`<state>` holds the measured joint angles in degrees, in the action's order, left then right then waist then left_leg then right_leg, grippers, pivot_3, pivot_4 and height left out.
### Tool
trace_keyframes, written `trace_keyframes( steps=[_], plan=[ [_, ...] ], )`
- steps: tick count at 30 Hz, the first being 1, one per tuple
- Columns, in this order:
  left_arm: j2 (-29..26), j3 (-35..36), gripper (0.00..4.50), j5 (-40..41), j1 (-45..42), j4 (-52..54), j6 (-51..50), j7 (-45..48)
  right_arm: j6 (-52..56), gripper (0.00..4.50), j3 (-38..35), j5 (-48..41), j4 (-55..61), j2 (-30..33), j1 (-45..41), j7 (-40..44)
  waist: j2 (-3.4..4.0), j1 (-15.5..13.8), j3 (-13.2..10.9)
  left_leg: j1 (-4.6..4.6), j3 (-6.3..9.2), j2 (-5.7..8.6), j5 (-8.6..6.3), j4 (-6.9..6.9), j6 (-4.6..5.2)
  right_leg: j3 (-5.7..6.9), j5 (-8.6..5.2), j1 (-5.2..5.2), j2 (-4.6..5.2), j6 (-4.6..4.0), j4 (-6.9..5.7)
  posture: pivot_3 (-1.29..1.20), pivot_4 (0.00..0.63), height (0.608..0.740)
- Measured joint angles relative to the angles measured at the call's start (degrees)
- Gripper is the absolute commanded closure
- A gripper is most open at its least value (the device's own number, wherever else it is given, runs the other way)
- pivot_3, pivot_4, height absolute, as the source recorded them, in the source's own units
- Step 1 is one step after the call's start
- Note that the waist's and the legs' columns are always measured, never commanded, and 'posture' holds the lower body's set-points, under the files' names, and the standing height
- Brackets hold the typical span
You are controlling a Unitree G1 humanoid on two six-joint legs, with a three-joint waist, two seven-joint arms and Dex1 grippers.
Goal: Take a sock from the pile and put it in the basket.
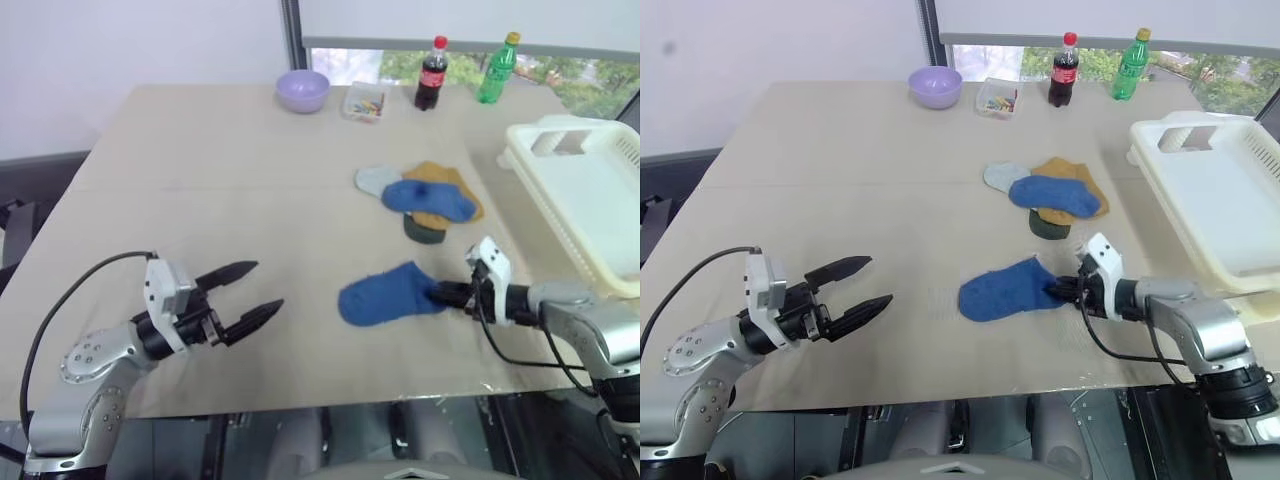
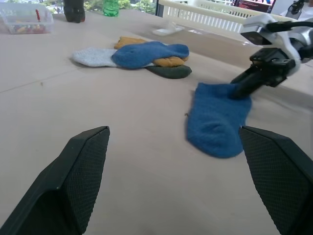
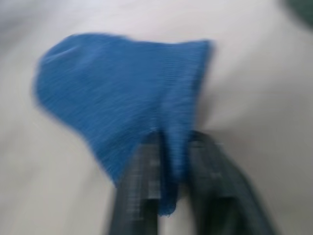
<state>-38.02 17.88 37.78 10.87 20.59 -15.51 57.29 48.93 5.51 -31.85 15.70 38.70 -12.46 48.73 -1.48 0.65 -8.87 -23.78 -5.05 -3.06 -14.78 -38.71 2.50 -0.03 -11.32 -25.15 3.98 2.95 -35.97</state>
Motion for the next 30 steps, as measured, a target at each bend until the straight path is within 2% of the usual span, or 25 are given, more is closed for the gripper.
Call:
trace_keyframes(
  steps=[2,3,5,8,11,15,18,21,30],
  plan=[
    [0.1,0.0,0.00,-0.2,0.1,0.0,0.0,0.0,0.8,1.31,0.6,-1.0,2.3,0.0,0.9,0.9,0.00,0.0,0.0,0.01,-0.01,0.00,0.00,-0.01,0.00,0.00,0.00,0.01,0.00,0.00,0.00,0.00,0.150,0.729],
    [0.2,0.0,0.00,-0.3,0.1,0.0,0.0,0.0,0.8,0.99,0.6,-1.2,3.0,0.3,1.2,1.0,0.00,0.0,0.0,0.00,-0.01,0.00,0.00,-0.02,0.00,0.00,0.00,0.01,0.01,0.00,0.00,0.00,0.150,0.729],
    [0.2,0.0,0.00,-0.3,0.2,0.0,0.0,-0.1,0.8,0.05,0.5,-1.5,3.9,1.0,1.5,1.2,0.00,0.0,0.0,0.01,0.00,0.00,0.00,-0.06,0.00,0.00,0.00,0.03,0.02,0.00,0.00,0.00,0.150,0.729],
    [0.2,0.0,0.00,-0.4,0.3,0.0,0.0,-0.1,-0.2,0.05,-0.5,-1.2,3.7,4.2,1.5,2.4,0.00,-0.2,0.0,0.00,0.00,0.02,0.00,-0.11,0.00,0.00,0.00,0.04,0.05,0.00,0.00,0.00,0.150,0.729],
    [0.5,0.0,0.00,-0.4,0.4,0.0,0.0,-0.1,-3.4,0.05,-5.1,0.6,-1.0,4.2,-1.1,0.6,0.01,0.0,0.0,-0.01,-0.03,0.03,0.00,-0.19,0.00,0.00,0.01,0.05,0.04,0.01,0.00,0.00,0.150,0.729],
    [0.8,0.0,0.00,-0.4,0.2,0.0,0.2,-0.1,-9.8,0.05,-8.3,4.4,-8.8,0.6,-5.6,-4.4,-0.01,0.1,0.0,0.01,0.04,-0.02,0.00,-0.18,0.00,0.03,0.01,0.05,-0.06,-0.01,-0.07,0.00,0.150,0.729],
    [1.2,-0.3,0.00,-0.5,-1.4,-0.1,0.7,-0.1,-14.3,0.05,-10.4,6.9,-16.1,-5.7,-11.3,-10.9,0.03,0.1,0.0,0.01,0.04,-0.04,0.00,-0.19,0.00,0.02,0.03,0.04,-0.11,-0.04,-0.13,0.00,0.150,0.729],
    [1.6,-0.4,0.00,-0.4,-2.4,-0.2,1.4,0.0,-18.3,0.05,-11.7,9.4,-21.9,-8.9,-15.6,-16.4,0.05,0.0,0.0,-0.03,0.04,-0.03,0.01,-0.19,-0.01,0.02,0.03,0.03,-0.11,-0.05,-0.13,0.00,0.150,0.729],
    [2.4,-0.7,0.00,0.2,-4.0,-1.0,3.6,2.9,-22.9,0.05,-15.6,11.7,-37.9,-13.2,-22.0,-23.6,0.08,0.2,0.0,-0.05,0.02,-0.01,0.01,-0.19,-0.01,0.00,0.04,0.04,-0.08,-0.06,-0.12,0.00,0.150,0.729]
  ],
)
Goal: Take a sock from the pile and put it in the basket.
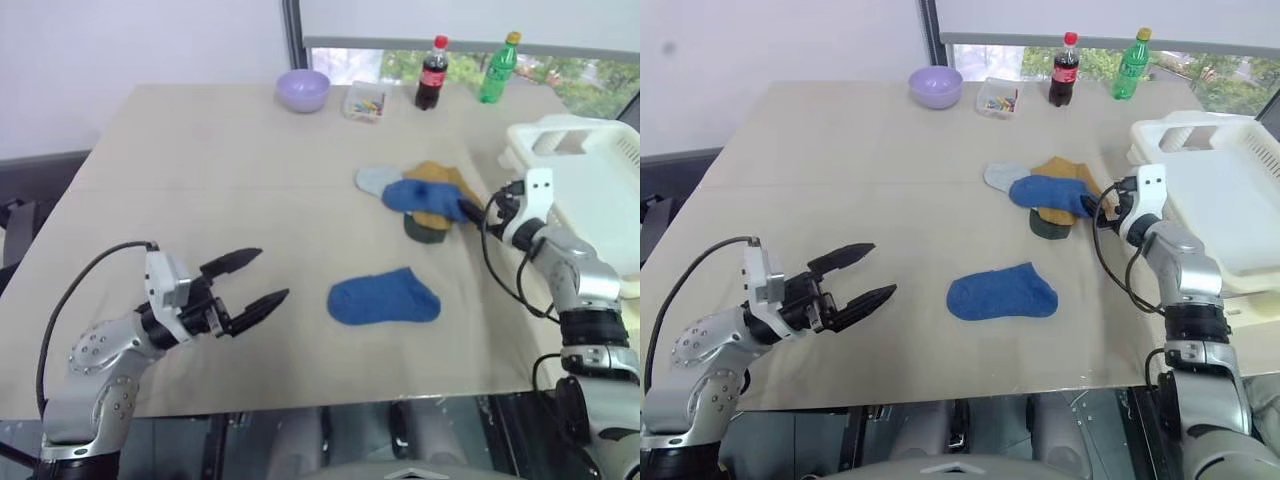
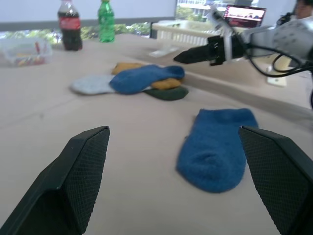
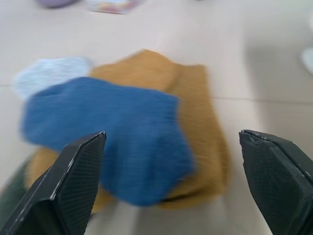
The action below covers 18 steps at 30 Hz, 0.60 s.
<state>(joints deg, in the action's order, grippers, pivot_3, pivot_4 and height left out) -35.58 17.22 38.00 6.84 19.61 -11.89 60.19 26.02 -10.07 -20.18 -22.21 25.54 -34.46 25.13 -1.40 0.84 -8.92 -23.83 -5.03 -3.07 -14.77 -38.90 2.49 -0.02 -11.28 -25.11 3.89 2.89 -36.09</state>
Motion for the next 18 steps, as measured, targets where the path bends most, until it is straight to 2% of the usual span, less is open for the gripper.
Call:
trace_keyframes(
  steps=[6,7,9,13,14,16,18],
  plan=[
    [0.0,-1.2,0.00,0.4,-1.4,-0.5,0.5,2.3,-0.6,0.05,-0.3,0.2,-4.7,-1.2,-1.7,-0.3,0.01,0.1,0.0,0.03,0.00,-0.01,0.00,0.00,0.00,0.00,0.00,0.00,-0.01,0.00,-0.05,0.00,0.150,0.729],
    [0.0,-1.4,0.00,0.4,-1.7,-0.7,0.7,2.6,-0.8,0.58,-0.2,0.7,-5.7,-1.3,-2.0,-0.1,0.01,0.1,0.0,0.03,0.00,-0.01,0.00,0.00,0.00,-0.01,0.00,0.00,-0.01,0.00,-0.06,0.00,0.150,0.729],
    [0.0,-1.6,0.00,0.4,-1.8,-1.1,1.0,3.1,-1.3,1.26,0.0,1.0,-6.0,-1.5,-2.1,0.4,0.01,0.1,0.0,0.02,0.00,-0.01,0.00,0.00,0.00,-0.01,0.00,0.00,-0.01,0.00,-0.06,0.00,0.150,0.729],
    [0.0,-1.6,0.00,0.4,-2.1,-1.4,1.1,3.5,-1.4,3.21,0.9,1.8,-5.9,-2.0,-2.0,1.6,0.02,0.1,0.0,0.02,0.00,-0.02,0.00,0.00,0.00,-0.01,0.00,0.00,-0.02,0.00,-0.06,0.00,0.150,0.729],
    [0.0,-1.6,0.00,0.4,-2.1,-1.5,1.2,3.6,-1.4,3.48,0.9,1.8,-5.9,-2.0,-2.0,1.9,0.02,0.1,0.0,0.02,0.00,-0.02,0.00,0.00,0.00,-0.01,0.00,0.00,-0.01,0.00,-0.06,0.00,0.150,0.729],
    [0.0,-1.6,0.00,0.4,-2.0,-1.7,1.3,3.9,-1.6,4.47,1.2,2.0,-5.7,-2.1,-1.9,2.4,0.02,0.1,0.0,0.03,0.00,-0.02,0.00,0.00,0.00,-0.01,0.00,0.00,-0.01,0.00,-0.06,0.00,0.150,0.729],
    [0.0,-1.6,0.00,0.4,-2.0,-1.9,1.3,3.9,-1.6,4.47,1.3,2.2,-5.5,-2.1,-1.8,3.0,0.02,0.1,0.0,0.03,0.00,-0.02,0.00,0.00,0.00,-0.01,0.00,0.00,-0.01,0.00,-0.06,0.00,0.150,0.729]
  ],
)
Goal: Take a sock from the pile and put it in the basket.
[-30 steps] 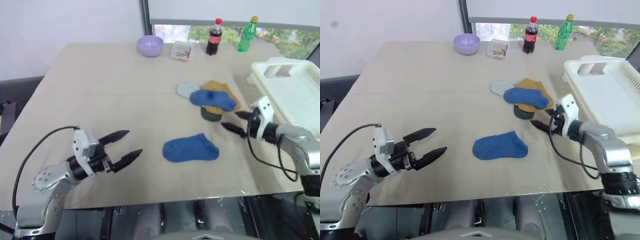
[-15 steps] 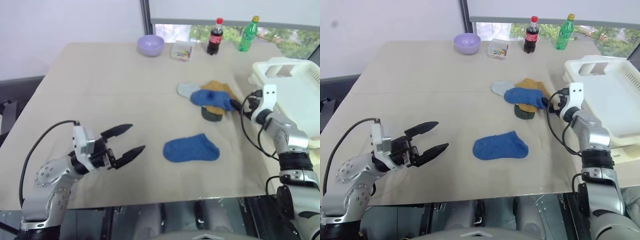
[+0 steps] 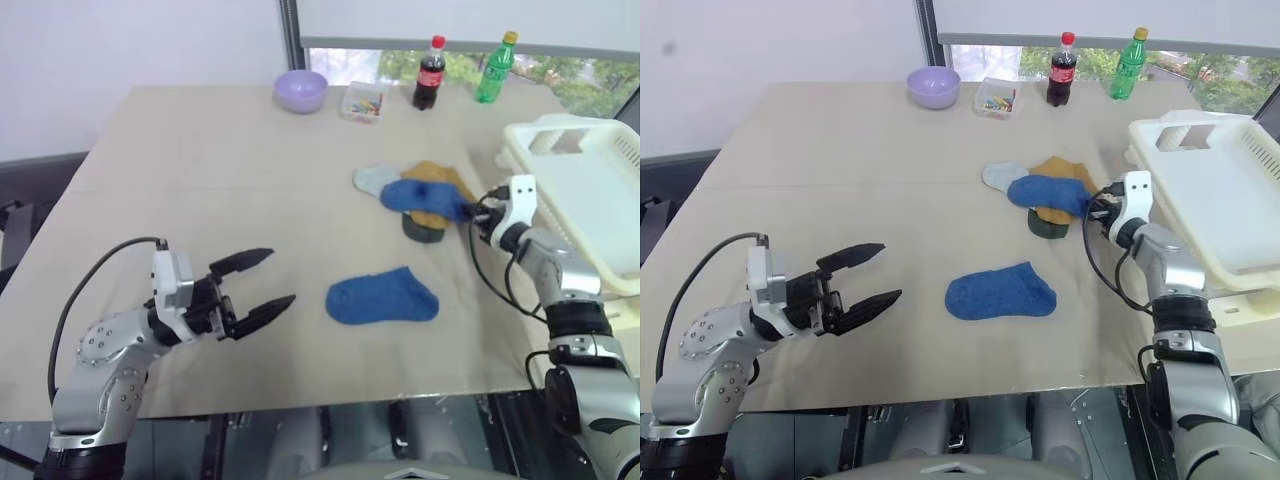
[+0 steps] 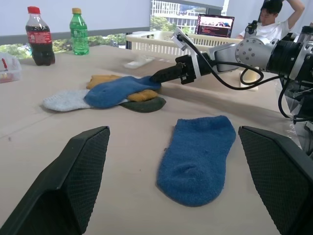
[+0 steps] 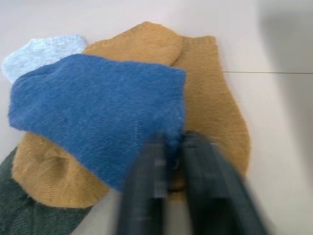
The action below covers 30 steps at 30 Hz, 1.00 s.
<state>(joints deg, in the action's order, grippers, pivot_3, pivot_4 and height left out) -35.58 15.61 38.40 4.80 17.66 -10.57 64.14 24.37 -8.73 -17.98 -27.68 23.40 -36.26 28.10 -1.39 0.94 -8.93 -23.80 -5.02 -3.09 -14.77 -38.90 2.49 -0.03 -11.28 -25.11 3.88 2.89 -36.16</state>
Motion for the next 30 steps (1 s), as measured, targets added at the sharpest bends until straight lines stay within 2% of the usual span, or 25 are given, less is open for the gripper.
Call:
trace_keyframes(
  steps=[7,11,19,30],
  plan=[
    [0.0,0.0,0.00,0.0,0.0,-0.3,0.5,0.4,0.7,4.47,0.5,-0.2,3.2,-0.2,0.8,1.7,0.01,0.0,0.0,0.00,0.00,-0.01,0.00,0.00,0.00,0.00,0.00,-0.01,0.00,0.00,0.00,0.00,0.150,0.729],
    [0.0,0.0,0.00,-0.1,0.0,-0.5,0.9,0.6,5.2,4.47,2.2,-1.6,10.6,-1.8,1.2,3.1,0.04,0.1,0.0,0.01,-0.01,-0.03,0.00,0.00,0.00,0.00,0.00,-0.04,-0.01,0.00,-0.08,0.00,0.150,0.729],
    [0.0,-0.5,0.00,-0.4,-0.5,-1.4,1.2,0.7,17.0,4.47,10.2,-4.6,26.2,-6.9,3.7,3.6,0.04,-0.2,0.0,-0.02,-0.01,-0.02,0.01,0.00,-0.03,0.01,-0.01,-0.08,0.04,-0.02,-0.13,0.00,0.150,0.729],
    [0.2,-0.6,0.00,-1.1,-1.1,-1.5,1.5,0.7,21.2,4.47,16.1,-5.1,31.7,-12.3,4.0,2.7,0.05,0.0,0.0,-0.02,0.00,-0.04,0.04,0.00,-0.07,0.03,-0.01,-0.10,0.02,-0.02,-0.15,0.00,0.150,0.729]
  ],
)
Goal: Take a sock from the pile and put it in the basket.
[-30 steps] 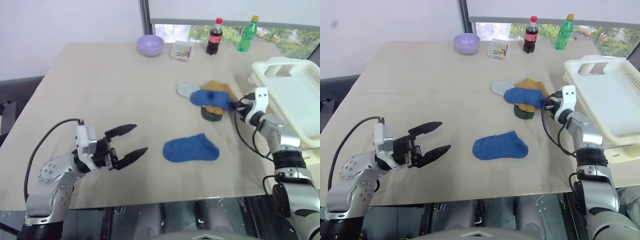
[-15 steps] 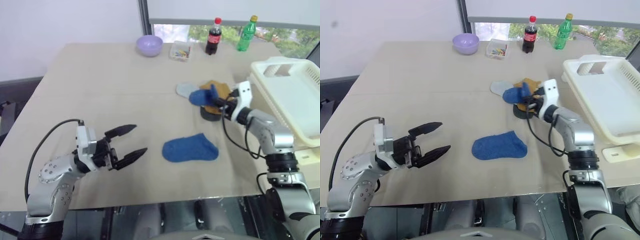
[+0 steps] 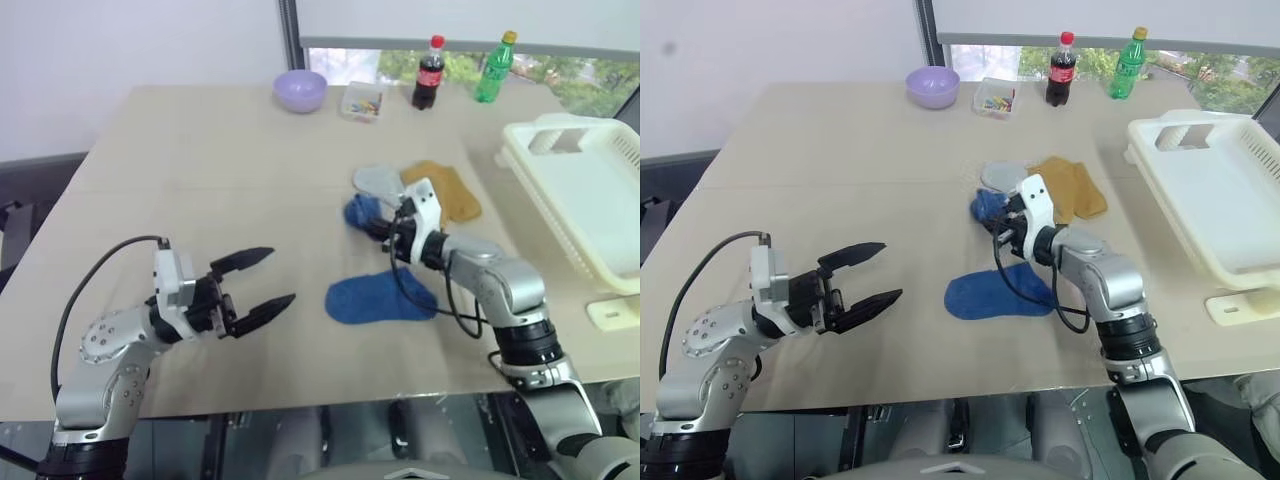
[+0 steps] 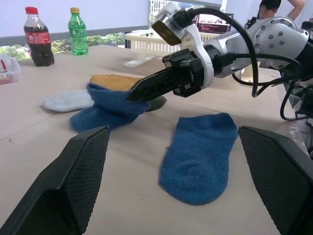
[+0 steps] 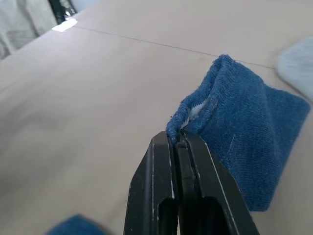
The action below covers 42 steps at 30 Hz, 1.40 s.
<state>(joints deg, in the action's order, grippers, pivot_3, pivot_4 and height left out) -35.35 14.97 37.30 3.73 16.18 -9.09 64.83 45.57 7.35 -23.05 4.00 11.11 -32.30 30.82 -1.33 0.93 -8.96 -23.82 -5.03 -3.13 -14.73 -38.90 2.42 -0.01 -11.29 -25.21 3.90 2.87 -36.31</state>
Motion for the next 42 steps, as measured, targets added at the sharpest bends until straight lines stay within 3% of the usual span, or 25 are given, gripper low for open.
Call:
trace_keyframes(
  steps=[10,15,22,26,33,37,42],
  plan=[
    [0.8,-0.9,0.00,-0.1,0.5,0.0,0.7,-0.3,6.1,4.47,3.4,-4.3,6.7,-2.8,0.0,1.0,0.00,0.0,0.0,-0.01,0.02,-0.01,0.00,0.00,-0.01,0.02,0.00,-0.01,0.01,0.00,0.00,0.00,0.150,0.729],
    [0.8,-1.0,0.00,-0.1,0.6,0.0,0.8,-0.8,10.2,4.47,-2.7,-7.6,6.0,-5.2,-0.2,-4.0,0.00,-0.1,0.0,-0.01,0.02,0.01,0.02,0.00,-0.03,0.03,0.00,0.00,0.04,0.00,0.00,0.00,0.150,0.729],
    [0.8,-1.0,0.00,-0.7,0.4,-0.3,0.8,-2.6,9.5,4.47,-9.3,-5.2,-0.2,-0.8,-0.4,-8.8,0.01,0.0,0.0,-0.02,0.02,0.03,0.02,0.03,-0.03,0.03,0.00,-0.03,0.04,-0.01,0.02,0.00,0.150,0.729],
    [0.8,-1.5,0.00,-4.2,-2.3,-3.3,-0.3,-7.6,7.8,4.47,-6.4,-2.2,-0.9,2.8,2.4,-7.4,0.01,0.0,0.0,-0.02,0.04,0.03,0.02,0.04,-0.03,0.05,0.00,-0.01,0.01,0.00,0.02,0.00,0.150,0.729],
    [1.5,-5.2,0.00,-6.6,-12.4,-9.5,-19.5,-22.0,3.7,4.47,-0.8,1.7,-1.6,4.9,4.4,-4.6,-0.02,0.0,0.0,0.01,0.07,0.04,0.03,0.02,-0.03,0.05,0.00,0.02,0.01,0.05,0.00,0.00,0.150,0.729],
    [3.3,-9.4,0.00,-12.3,-18.3,-12.5,-22.7,-29.2,2.1,4.47,0.3,2.9,-2.0,5.1,4.3,-3.6,-0.03,0.0,0.0,0.00,0.11,0.05,0.03,0.02,-0.04,0.05,0.04,0.02,-0.04,0.10,0.00,0.00,0.150,0.729],
    [5.5,-13.0,0.00,-15.8,-23.3,-15.8,-25.1,-31.9,1.0,4.47,0.8,4.1,-2.3,5.0,4.4,-3.1,-0.03,0.1,0.0,-0.01,0.14,0.03,0.03,0.03,-0.04,0.05,0.06,0.02,-0.09,0.13,-0.01,0.00,0.150,0.729]
  ],
)
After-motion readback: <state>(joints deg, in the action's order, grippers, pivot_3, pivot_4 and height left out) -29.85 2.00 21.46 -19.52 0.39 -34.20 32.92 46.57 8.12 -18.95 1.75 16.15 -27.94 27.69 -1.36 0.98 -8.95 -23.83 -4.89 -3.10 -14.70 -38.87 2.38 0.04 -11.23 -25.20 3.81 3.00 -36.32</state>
